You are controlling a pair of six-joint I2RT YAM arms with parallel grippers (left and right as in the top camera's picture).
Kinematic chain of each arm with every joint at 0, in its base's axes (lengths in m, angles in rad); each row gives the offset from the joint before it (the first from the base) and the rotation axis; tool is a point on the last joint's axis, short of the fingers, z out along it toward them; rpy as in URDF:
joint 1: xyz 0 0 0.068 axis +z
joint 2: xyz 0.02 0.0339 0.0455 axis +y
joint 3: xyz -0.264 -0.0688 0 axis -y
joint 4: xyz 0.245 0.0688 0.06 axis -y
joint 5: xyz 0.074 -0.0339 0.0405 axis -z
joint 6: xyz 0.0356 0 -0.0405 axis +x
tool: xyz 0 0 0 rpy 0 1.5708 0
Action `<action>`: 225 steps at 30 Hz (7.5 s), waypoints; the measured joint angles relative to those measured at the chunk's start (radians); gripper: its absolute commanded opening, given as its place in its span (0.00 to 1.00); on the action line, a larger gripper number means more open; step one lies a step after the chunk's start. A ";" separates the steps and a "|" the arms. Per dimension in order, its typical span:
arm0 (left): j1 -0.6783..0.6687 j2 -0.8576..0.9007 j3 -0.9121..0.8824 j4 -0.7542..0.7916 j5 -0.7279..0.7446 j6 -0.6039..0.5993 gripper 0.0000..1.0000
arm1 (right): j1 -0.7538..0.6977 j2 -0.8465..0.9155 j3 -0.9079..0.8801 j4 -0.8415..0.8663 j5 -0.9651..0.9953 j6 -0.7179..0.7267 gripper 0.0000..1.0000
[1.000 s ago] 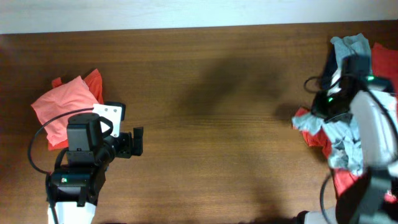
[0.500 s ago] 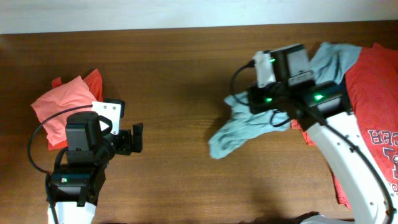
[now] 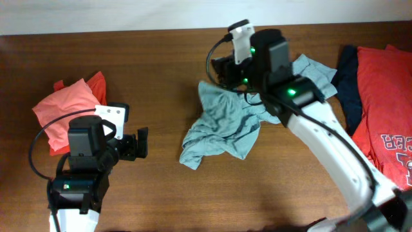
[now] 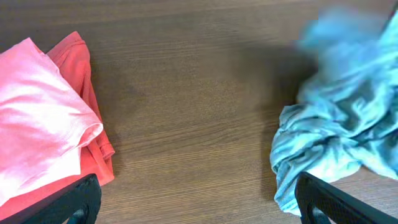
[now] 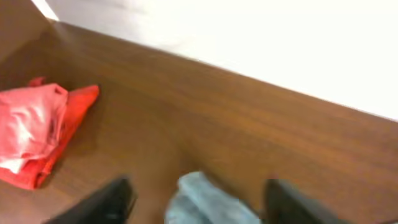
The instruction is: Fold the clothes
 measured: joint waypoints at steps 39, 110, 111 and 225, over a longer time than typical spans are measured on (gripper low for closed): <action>-0.459 1.121 0.533 0.289 0.177 -0.008 0.72 | -0.509 -0.211 -0.004 -0.887 0.024 0.010 0.99; -0.424 0.446 0.797 -0.119 -0.517 0.031 0.01 | 0.111 0.272 -0.218 -0.300 -0.248 -0.061 0.99; -0.424 0.446 0.797 -0.120 -0.517 0.031 0.03 | 0.137 0.313 -0.219 -0.274 -0.255 -0.049 0.99; -0.275 0.564 0.265 -0.497 -0.281 -0.504 0.00 | -0.133 0.394 -0.119 -0.365 -0.154 -0.021 0.92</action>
